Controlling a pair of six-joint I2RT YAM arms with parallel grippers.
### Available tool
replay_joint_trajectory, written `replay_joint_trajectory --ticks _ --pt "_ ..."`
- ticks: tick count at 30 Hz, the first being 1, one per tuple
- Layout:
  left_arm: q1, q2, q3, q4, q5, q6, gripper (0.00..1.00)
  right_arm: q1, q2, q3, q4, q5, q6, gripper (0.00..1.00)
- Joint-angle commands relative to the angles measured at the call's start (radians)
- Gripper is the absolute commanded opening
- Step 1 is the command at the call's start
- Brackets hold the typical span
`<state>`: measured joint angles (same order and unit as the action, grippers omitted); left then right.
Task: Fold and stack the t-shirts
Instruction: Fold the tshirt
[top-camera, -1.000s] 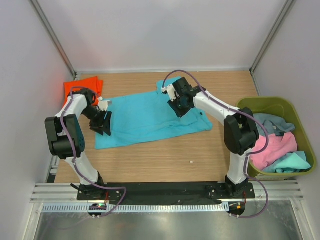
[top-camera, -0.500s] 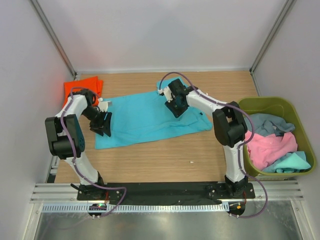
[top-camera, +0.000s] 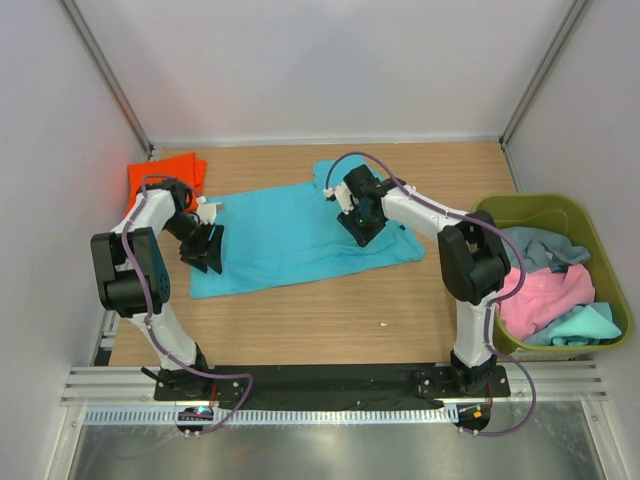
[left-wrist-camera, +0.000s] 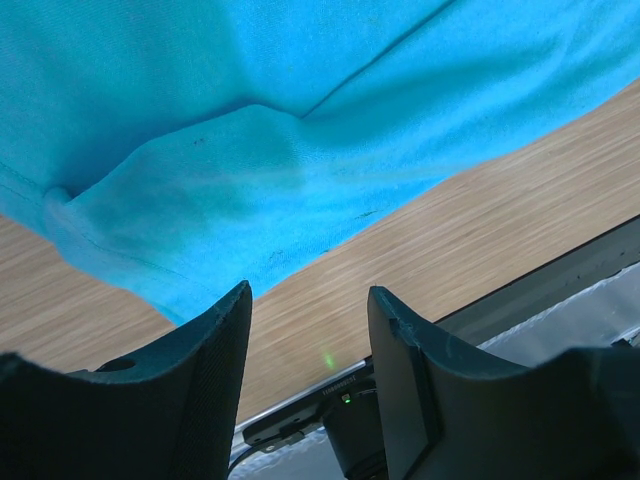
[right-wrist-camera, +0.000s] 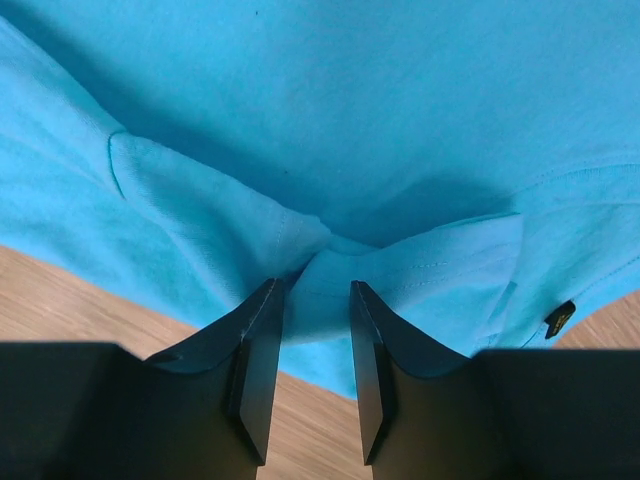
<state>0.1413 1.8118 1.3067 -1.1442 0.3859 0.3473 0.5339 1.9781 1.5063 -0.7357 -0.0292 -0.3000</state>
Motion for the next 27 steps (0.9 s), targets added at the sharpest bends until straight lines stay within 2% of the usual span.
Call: replay_joint_trajectory --ticks 1,15,27 --pt "-0.002 -0.005 0.026 0.001 0.019 0.010 0.51 0.001 -0.068 -0.012 -0.005 -0.012 0.005 0.40" --pt "-0.002 -0.014 0.012 0.011 0.028 -0.004 0.51 0.047 -0.143 -0.119 -0.010 -0.037 0.035 0.44" --pt "-0.002 0.001 0.026 0.011 0.041 -0.016 0.50 0.043 -0.141 -0.034 0.058 0.081 0.009 0.44"
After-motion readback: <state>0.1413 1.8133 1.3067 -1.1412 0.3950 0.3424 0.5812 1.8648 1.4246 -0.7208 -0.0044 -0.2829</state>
